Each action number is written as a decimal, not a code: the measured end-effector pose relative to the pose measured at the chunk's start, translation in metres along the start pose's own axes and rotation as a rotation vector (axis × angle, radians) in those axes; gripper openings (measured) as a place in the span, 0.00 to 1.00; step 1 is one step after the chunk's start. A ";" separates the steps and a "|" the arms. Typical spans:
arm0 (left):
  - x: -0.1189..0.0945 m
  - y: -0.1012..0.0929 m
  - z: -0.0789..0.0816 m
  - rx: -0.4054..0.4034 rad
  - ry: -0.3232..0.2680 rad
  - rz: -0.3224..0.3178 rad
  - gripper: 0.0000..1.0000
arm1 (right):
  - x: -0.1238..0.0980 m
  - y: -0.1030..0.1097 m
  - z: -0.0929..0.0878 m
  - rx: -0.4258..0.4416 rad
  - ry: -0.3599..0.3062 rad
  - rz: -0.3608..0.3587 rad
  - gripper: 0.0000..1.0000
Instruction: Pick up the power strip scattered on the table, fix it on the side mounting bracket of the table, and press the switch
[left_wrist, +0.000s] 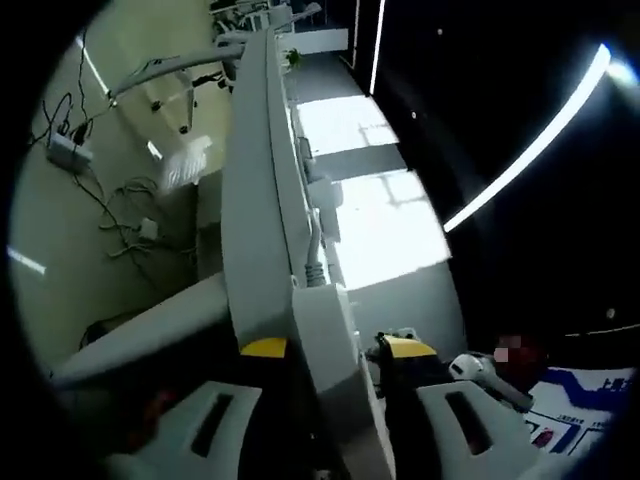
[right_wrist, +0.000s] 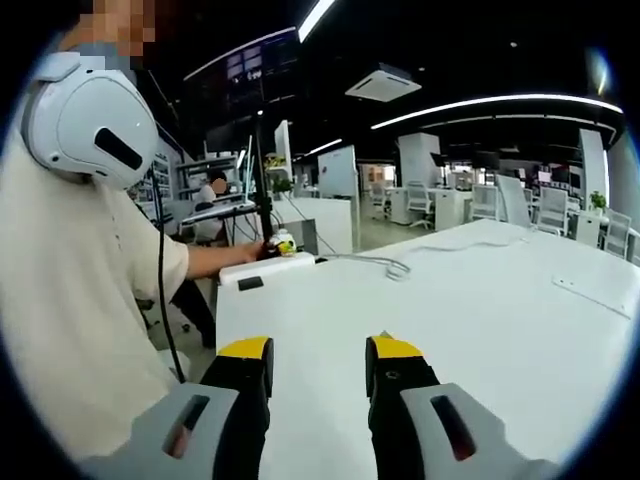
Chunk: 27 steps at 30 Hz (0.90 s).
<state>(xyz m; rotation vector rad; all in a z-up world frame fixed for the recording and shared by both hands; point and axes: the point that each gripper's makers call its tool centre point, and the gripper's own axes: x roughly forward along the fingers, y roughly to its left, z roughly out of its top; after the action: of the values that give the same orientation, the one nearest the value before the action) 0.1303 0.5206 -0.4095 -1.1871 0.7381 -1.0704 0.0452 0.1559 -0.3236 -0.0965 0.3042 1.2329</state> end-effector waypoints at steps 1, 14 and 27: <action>-0.001 0.002 0.008 0.024 -0.039 0.009 0.39 | 0.000 0.000 0.000 0.001 -0.001 -0.002 0.33; -0.018 -0.002 0.070 0.201 -0.282 0.115 0.48 | -0.003 0.000 -0.001 0.004 -0.009 -0.002 0.33; -0.020 -0.047 0.103 0.438 -0.431 0.235 0.46 | -0.006 -0.003 -0.001 0.007 -0.030 0.002 0.33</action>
<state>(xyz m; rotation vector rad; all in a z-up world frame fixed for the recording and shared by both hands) 0.2040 0.5753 -0.3396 -0.8826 0.2761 -0.6976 0.0459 0.1494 -0.3233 -0.0721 0.2828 1.2341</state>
